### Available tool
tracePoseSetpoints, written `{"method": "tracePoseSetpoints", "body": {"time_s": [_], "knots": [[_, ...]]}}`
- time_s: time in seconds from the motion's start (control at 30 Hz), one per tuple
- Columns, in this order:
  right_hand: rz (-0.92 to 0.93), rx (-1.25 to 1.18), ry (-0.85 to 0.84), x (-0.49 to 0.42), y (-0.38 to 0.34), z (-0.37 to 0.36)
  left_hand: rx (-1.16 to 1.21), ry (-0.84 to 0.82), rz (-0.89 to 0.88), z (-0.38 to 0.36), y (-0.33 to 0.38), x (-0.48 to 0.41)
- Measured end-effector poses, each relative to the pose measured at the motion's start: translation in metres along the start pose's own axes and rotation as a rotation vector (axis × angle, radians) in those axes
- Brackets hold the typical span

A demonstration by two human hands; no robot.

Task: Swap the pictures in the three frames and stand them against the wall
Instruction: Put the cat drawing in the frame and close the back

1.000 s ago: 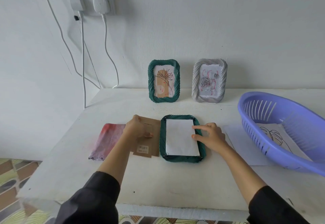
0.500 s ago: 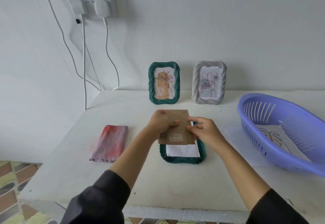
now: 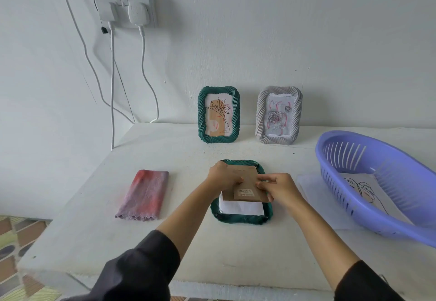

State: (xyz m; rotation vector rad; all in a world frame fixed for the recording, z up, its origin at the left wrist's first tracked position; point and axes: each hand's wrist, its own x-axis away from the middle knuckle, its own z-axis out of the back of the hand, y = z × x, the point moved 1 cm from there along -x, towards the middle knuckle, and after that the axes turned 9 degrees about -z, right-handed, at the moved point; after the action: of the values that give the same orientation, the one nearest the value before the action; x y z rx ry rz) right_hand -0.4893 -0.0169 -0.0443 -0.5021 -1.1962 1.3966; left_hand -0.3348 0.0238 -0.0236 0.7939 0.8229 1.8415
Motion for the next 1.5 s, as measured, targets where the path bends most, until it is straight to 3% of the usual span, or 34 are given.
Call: {"method": "tracePoseSetpoints", "body": {"time_s": [0.37,0.57,0.8,1.07,1.33,1.5], "knots": [[-0.012,0.003,0.02,-0.002,0.003,-0.002,-0.038,-0.01,-0.026,-0.003,-0.005,-0.001],[-0.025,0.063,0.042,0.0,0.003,-0.005,-0.25,0.014,-0.032,0.007,-0.015,-0.001],[-0.018,0.347,0.114,-0.003,-0.006,-0.01,-0.316,-0.079,-0.014,0.011,-0.029,0.004],[-0.068,0.702,0.096,-0.002,-0.029,-0.013,-0.336,-0.062,-0.008,0.007,-0.036,0.001],[0.041,1.079,0.129,-0.003,-0.047,-0.029,-0.346,-0.032,0.015,0.003,-0.039,-0.004],[0.074,1.195,0.127,0.0,-0.05,-0.03,-0.333,-0.022,0.012,0.001,-0.041,-0.005]]}}
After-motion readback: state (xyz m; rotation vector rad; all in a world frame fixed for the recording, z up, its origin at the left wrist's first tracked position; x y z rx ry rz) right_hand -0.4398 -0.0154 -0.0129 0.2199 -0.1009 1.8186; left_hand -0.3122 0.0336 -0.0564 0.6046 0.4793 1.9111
